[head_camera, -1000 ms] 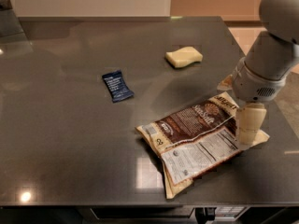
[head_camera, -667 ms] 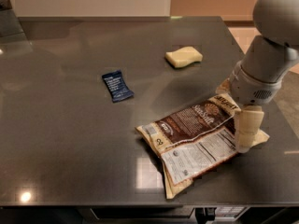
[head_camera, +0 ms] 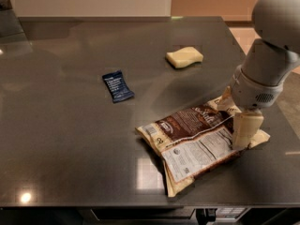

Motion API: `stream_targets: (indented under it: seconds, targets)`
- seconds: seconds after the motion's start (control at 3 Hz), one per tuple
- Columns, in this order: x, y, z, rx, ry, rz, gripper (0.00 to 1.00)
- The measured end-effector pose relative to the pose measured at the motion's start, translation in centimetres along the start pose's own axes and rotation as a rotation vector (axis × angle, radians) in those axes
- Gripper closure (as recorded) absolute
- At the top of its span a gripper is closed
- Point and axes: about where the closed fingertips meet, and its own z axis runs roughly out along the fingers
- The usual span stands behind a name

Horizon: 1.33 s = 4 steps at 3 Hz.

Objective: Move brown chip bag near rxbar blueberry

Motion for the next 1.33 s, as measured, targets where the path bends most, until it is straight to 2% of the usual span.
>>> stream_targets:
  seconds: [0.67, 1.0, 1.33]
  targets:
    - [-0.8, 0.6, -1.1, 0.001, -0.004, -0.017, 0.88]
    - [-2.2, 0.1, -2.2, 0.015, -0.017, -0.040, 1.00]
    - [-4.2, -1.1, -3.6, 0.039, -0.046, -0.073, 1.00]
